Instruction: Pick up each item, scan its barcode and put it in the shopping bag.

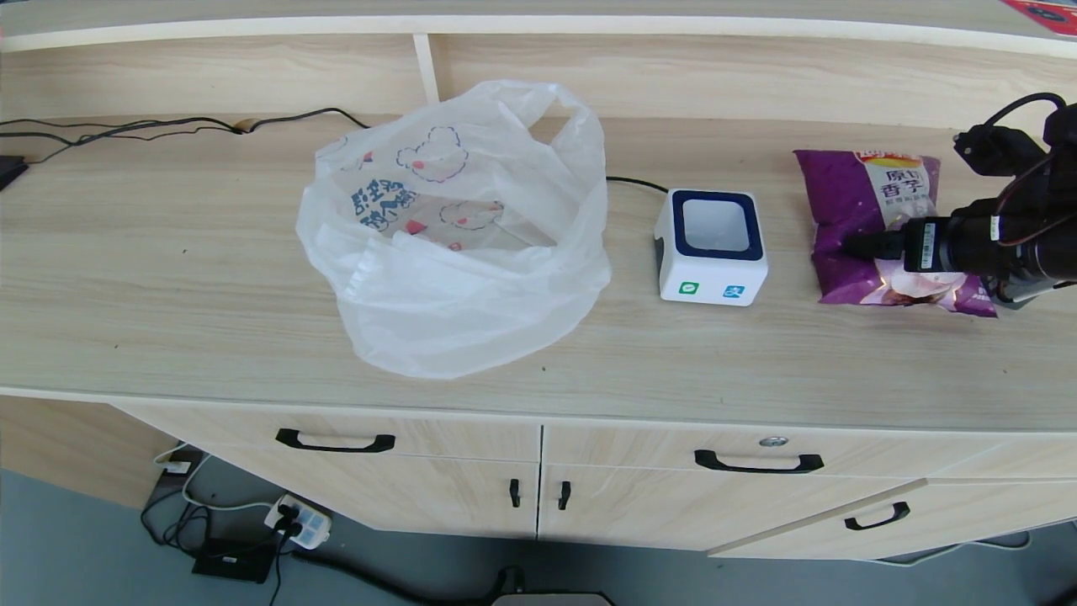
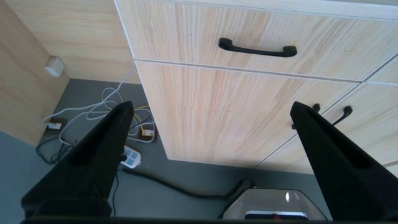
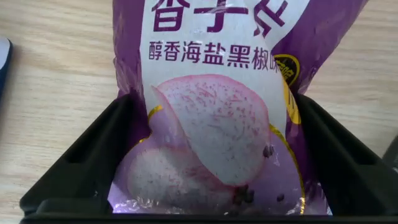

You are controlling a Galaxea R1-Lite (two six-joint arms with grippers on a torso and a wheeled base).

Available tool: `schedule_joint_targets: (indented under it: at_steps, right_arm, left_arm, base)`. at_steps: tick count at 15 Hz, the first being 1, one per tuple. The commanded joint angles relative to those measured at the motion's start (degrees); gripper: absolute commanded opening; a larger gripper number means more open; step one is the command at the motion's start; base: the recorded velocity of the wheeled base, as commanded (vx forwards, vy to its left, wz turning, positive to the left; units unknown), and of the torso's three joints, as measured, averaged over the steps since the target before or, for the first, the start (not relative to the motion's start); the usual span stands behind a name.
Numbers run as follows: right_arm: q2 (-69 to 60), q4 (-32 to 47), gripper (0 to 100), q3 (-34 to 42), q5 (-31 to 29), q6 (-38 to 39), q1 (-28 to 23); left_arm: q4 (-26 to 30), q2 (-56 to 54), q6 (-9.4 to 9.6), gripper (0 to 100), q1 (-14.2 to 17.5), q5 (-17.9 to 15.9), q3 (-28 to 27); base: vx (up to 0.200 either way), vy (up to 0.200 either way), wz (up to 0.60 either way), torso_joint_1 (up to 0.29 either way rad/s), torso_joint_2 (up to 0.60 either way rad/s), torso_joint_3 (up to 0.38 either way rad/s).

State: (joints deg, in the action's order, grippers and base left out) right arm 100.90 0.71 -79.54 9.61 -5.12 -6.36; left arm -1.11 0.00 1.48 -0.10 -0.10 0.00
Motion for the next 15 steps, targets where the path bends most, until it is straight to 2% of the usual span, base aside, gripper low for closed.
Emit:
schedule_joint_targets:
  at_steps: [1, 4, 5, 9, 11, 15]
  right_arm:
    - [0.52, -0.09, 100, 0.00, 0.06, 0.46, 0.12]
    - [0.61, -0.44, 100, 0.00, 0.24, 1.43, 0.47]
    - [0.17, -0.44, 0, 0.27, 0.24, 1.52, 0.56]
    - [-2.90, -0.53, 0, 0.88, 1.82, 1.43, 1.09]
    - [-5.28, -1.06, 0, 4.31, 1.82, 1.43, 1.09]
    - [-6.59, -14.42, 0, 11.96, 2.08, 1.52, 1.09]
  left_arm:
    - [-0.03, 0.09, 0.02, 100, 0.01, 0.01, 0.00]
    - [-0.03, 0.09, 0.02, 100, 0.01, 0.01, 0.00]
    - [-0.03, 0.09, 0.02, 100, 0.01, 0.01, 0.00]
    - [-0.03, 0.09, 0.02, 100, 0.01, 0.01, 0.00]
    - [-0.03, 0.09, 0.02, 100, 0.01, 0.01, 0.00]
    - [-0.03, 0.09, 0.02, 100, 0.01, 0.01, 0.00]
  base:
    - [0.000, 0.000, 0.00, 0.000, 0.00, 0.000]
    - [0.000, 0.000, 0.00, 0.000, 0.00, 0.000]
    - [0.000, 0.000, 0.00, 0.000, 0.00, 0.000]
    - [0.000, 0.000, 0.00, 0.000, 0.00, 0.000]
    - [0.000, 0.000, 0.00, 0.000, 0.00, 0.000]
    - [0.000, 0.000, 0.00, 0.000, 0.00, 0.000]
